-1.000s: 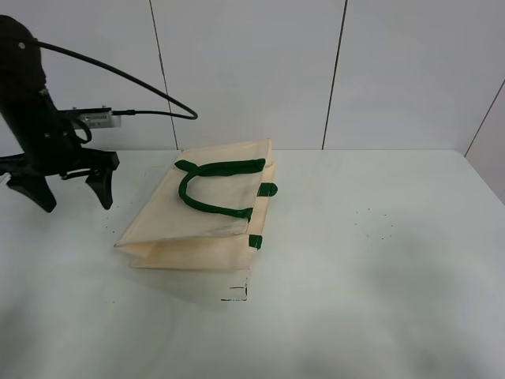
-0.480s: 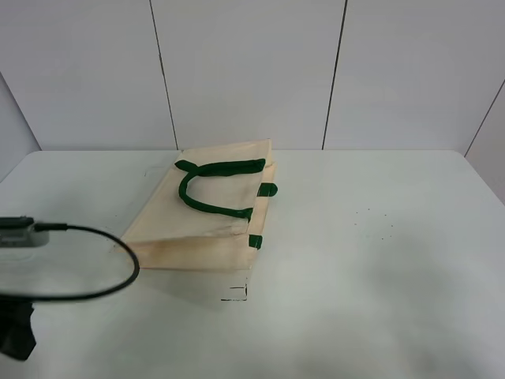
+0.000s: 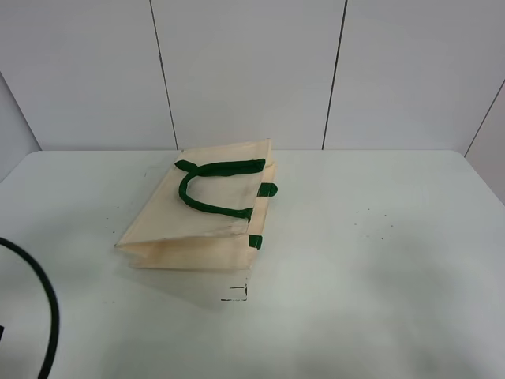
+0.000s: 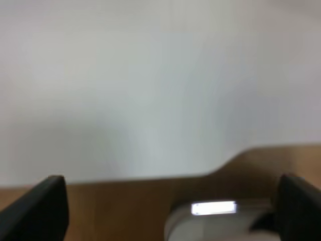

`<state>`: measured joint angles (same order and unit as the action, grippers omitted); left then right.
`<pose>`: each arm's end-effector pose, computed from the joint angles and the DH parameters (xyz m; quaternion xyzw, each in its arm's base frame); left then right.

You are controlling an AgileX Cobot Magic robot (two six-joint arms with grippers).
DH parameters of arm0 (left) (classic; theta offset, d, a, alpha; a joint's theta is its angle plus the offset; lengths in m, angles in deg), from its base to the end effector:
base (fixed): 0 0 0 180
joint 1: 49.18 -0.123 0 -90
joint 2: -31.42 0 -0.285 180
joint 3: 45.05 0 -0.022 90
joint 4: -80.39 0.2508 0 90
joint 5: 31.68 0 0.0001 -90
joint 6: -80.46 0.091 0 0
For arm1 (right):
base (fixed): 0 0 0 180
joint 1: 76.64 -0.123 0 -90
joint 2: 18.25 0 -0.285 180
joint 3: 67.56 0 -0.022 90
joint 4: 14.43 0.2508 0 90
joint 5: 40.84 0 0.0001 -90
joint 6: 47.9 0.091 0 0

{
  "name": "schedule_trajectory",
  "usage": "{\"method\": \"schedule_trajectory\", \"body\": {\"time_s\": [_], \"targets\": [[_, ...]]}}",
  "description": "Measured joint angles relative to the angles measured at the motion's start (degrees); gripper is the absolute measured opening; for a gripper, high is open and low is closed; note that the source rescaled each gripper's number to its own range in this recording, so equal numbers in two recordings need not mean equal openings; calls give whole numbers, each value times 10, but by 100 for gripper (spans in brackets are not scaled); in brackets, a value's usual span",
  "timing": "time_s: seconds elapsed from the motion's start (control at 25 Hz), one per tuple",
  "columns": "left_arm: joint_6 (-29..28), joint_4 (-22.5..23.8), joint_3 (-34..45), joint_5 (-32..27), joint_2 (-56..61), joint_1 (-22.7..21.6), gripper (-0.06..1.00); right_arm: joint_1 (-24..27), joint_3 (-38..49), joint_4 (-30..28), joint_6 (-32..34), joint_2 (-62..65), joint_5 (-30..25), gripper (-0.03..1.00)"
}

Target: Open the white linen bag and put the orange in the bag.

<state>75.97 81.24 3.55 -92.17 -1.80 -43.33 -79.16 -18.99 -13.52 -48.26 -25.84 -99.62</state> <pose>0.0620 -0.0052 0.2645 0.0126 0.9463 -0.0218 0.3223 -0.0040 0.0011 0.2801 -0.0214 0.8428 0.0181 0.5375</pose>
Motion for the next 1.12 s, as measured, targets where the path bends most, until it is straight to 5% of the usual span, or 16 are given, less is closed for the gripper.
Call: {"method": "schedule_trajectory", "body": {"time_s": [1.12], "targets": [[1,0,3,1,245,-31,96,0,0,0,0,0,0,100]]}}
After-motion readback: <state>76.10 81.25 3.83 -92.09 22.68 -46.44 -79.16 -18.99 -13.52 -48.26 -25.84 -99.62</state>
